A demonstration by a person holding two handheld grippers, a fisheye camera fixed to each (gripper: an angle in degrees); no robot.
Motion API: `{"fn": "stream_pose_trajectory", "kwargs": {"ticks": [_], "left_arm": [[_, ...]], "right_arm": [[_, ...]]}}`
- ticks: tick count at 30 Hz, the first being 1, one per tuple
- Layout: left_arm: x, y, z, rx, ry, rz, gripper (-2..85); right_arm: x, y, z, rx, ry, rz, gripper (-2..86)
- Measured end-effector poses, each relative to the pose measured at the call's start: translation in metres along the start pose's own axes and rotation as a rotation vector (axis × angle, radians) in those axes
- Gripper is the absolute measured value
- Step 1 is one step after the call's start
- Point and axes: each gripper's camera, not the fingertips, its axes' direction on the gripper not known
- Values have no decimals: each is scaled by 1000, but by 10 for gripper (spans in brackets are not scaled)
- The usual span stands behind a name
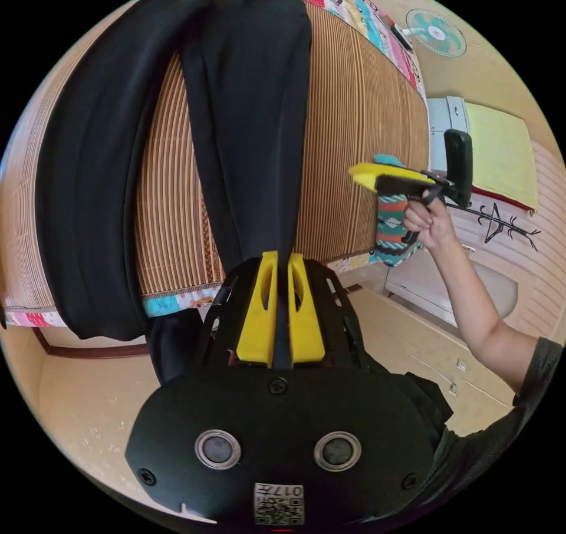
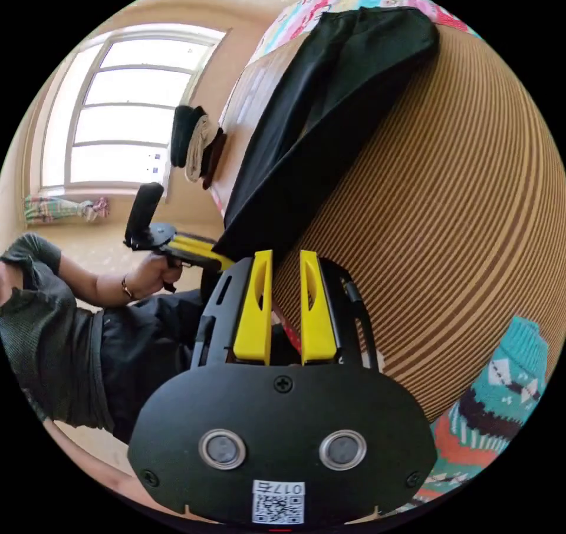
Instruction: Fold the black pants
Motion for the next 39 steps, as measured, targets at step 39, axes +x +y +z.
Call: {"fn": "stream_pose_trajectory", "kwargs": {"ticks": [39], "left_arm": [[-359, 87, -155, 202, 149, -15, 24]], "right_arm": [[-238, -420, 269, 614, 697, -22, 34]]}}
